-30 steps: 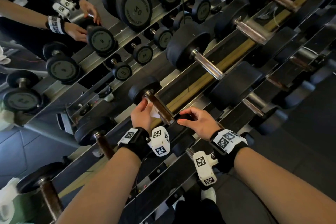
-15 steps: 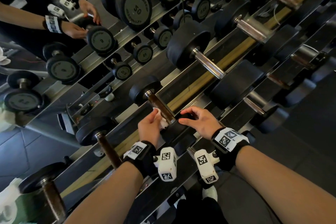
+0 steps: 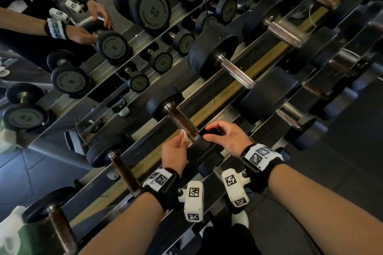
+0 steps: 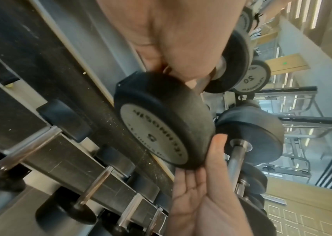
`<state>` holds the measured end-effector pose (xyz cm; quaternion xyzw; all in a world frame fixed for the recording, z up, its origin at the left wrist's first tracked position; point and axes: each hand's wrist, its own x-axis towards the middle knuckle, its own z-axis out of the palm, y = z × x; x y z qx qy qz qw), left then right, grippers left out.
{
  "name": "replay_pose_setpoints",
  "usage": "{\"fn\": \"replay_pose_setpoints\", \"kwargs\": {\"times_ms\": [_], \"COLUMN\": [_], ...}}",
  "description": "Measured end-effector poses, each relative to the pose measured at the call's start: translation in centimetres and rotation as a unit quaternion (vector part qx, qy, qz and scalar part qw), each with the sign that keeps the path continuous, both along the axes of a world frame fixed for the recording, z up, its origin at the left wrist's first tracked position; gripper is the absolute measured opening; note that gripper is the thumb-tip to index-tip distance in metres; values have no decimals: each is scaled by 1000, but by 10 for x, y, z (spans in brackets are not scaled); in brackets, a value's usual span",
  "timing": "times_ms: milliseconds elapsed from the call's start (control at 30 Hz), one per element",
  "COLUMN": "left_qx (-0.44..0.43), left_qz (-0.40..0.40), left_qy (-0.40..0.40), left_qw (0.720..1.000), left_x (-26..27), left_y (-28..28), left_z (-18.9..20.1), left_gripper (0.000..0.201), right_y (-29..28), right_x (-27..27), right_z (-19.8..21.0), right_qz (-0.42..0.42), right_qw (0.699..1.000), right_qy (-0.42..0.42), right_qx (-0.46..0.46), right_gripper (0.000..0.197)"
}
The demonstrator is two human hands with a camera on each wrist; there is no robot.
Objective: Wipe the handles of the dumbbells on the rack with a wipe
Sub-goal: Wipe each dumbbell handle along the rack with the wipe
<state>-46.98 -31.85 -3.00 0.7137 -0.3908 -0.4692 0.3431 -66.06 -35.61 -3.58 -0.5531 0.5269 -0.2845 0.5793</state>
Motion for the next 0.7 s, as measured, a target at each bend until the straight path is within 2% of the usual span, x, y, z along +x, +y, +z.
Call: {"fn": "replay_pose_setpoints", "kwargs": {"times_ms": [100,200,267,333,433,533,633,700], "left_qx": [17,-15,-54,-52,-8,6,7,18], "left_qz": [-22,69,103,78,43,8,-79,-71], "left_qy": [4,16,-21,-82,-119,-115,-123,-116], "left_qw": [1000,997,993,992,992,993,989,990], "left_x": [18,35,39,34,19,13,18,24], "left_y": [-11,-34,-48,-52,-42,-24,-9,-9], "left_z": [9,16,19,15,3,-4,-3,1], "left_gripper": [27,37,36,36,37,33,23,21], "right_y": [-1,-1,0,0,0,1,2,2], "right_x": [-1,1,1,2,2,1,1,1], "right_z": [-1,-2,-3,-3,-3,-2,1,3], "right_qz": [4,-4,-12,-14,-13,-12,-10,-8], "right_qw": [1000,1000,1000,1000,1000,1000,1000,1000], "right_qy": [-1,6,4,5,10,6,9,6], "right_qx": [7,4,3,3,-3,-3,-6,-1], "right_gripper": [28,28,28,27,27,28,29,29]}}
